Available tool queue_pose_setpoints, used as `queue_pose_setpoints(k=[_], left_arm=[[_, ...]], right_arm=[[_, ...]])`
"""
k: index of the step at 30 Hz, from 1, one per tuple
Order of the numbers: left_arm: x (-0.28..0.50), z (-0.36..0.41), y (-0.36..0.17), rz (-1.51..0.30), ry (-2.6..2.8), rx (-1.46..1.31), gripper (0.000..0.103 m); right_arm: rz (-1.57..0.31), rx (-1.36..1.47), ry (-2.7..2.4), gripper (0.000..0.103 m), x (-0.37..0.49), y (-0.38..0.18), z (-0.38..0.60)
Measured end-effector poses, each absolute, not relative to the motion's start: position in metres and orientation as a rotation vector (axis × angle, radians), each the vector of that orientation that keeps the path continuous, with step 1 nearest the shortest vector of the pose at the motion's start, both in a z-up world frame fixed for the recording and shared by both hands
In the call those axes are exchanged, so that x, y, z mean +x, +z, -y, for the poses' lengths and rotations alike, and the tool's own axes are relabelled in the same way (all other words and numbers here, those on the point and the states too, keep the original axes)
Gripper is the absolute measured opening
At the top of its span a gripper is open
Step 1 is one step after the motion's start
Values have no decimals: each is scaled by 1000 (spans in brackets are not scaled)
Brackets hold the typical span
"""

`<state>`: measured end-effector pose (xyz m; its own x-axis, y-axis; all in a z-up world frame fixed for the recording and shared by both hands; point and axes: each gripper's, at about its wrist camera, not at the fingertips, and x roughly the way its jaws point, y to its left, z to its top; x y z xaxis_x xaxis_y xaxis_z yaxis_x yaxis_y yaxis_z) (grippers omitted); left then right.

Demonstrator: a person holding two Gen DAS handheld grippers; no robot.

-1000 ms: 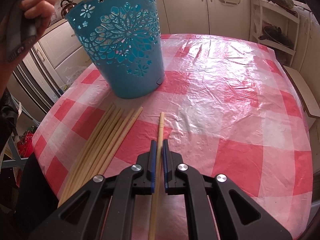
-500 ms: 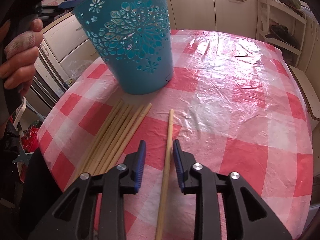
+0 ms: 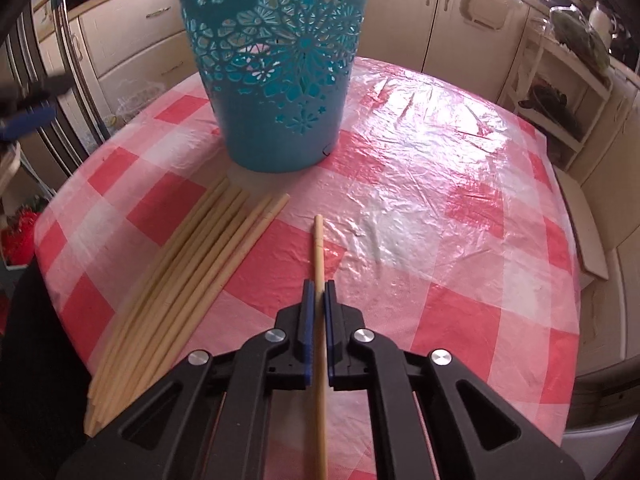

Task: Organize utensils
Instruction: 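Carry a stick in the right gripper over the teal basket and release it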

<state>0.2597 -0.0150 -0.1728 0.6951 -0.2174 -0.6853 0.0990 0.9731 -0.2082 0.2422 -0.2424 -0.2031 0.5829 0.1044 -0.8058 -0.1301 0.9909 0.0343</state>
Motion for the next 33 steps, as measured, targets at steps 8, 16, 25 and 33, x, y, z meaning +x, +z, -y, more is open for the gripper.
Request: queue_pose_setpoints(k=[8, 16, 25, 33], left_arm=[[250, -4, -214, -894, -169, -191, 71], [241, 8, -209, -878, -187, -175, 71], [245, 2, -222, -910, -193, -206, 71], [248, 1, -227, -930, -189, -214, 71]], right_arm=[[-629, 378, 372, 6, 217, -97, 282], [-308, 449, 384, 6, 305, -11, 265], [-375, 460, 257, 6, 382, -46, 257], [-408, 367, 262, 7, 369, -55, 243]])
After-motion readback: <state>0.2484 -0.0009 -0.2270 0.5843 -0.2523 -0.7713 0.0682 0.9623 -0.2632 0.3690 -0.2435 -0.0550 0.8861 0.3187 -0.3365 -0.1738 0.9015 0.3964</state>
